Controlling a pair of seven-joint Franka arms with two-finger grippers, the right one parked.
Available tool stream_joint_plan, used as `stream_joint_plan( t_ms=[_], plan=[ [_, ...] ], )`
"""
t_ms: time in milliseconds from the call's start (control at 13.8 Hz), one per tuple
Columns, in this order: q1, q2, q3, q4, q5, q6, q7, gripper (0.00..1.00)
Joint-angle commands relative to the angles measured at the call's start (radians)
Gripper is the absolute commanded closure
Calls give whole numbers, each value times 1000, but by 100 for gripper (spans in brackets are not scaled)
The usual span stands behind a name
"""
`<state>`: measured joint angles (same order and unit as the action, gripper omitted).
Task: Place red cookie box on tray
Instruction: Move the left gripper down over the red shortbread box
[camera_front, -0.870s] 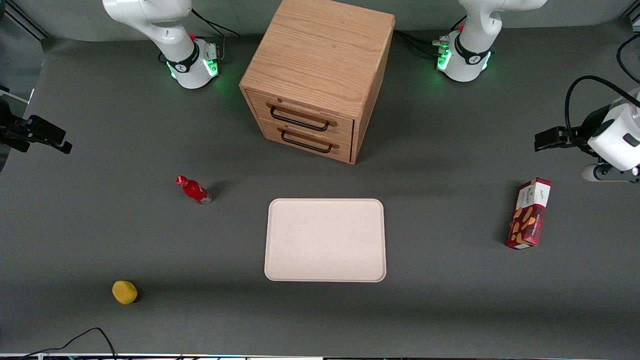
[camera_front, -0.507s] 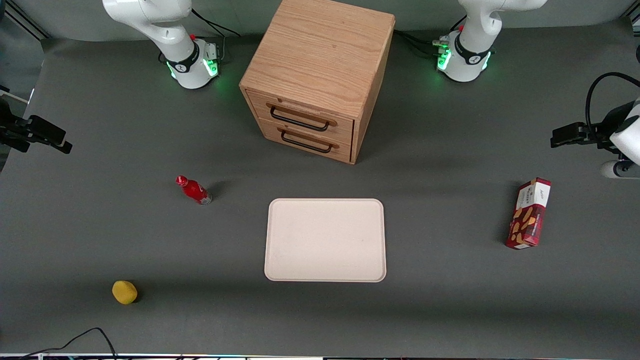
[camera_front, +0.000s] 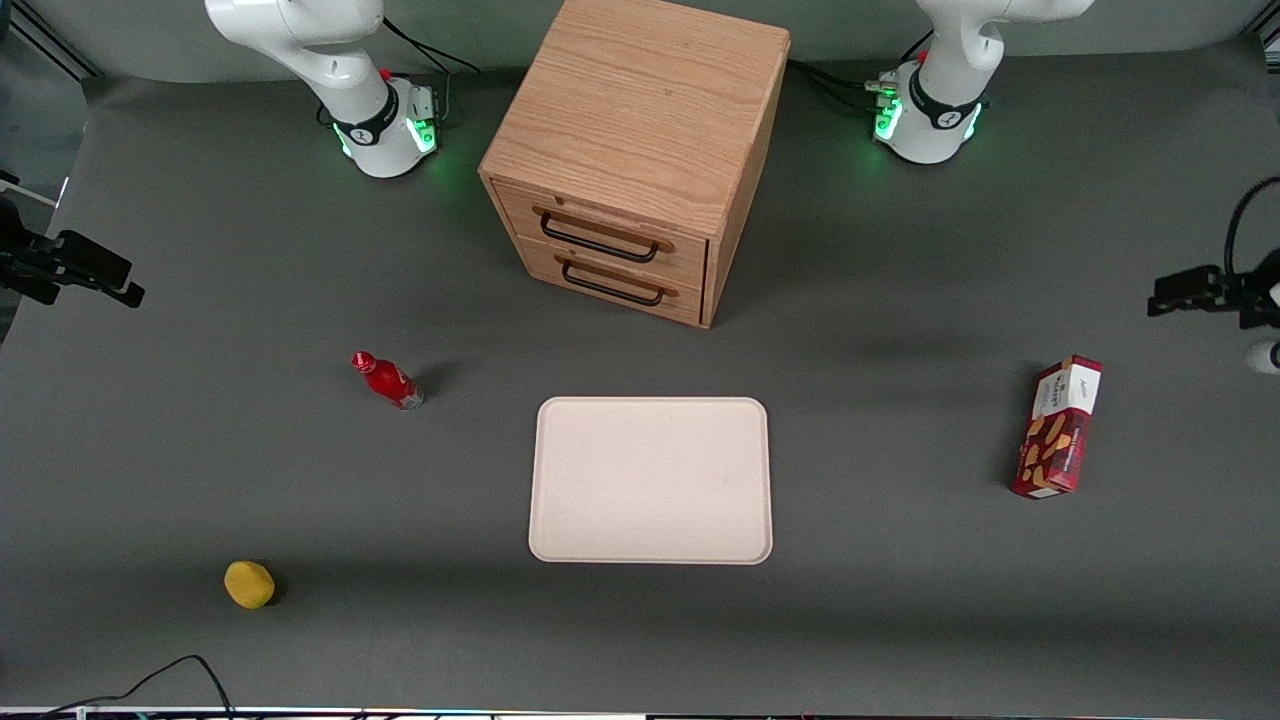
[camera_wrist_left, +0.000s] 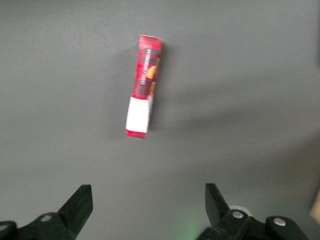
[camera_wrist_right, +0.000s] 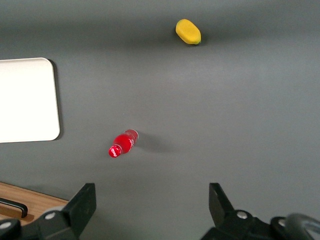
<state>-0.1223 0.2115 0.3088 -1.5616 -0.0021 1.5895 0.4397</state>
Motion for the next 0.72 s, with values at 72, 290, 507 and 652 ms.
stream_joint_plan(
  t_ms=[72,290,507,652],
  plan=[
    [-7,87,39,-197,-19,258,187,0],
    [-8,114,35,-349,-104,462,221,0],
    [-11,184,27,-357,-121,575,281,0],
    [-11,212,18,-376,-128,631,306,0]
  ],
)
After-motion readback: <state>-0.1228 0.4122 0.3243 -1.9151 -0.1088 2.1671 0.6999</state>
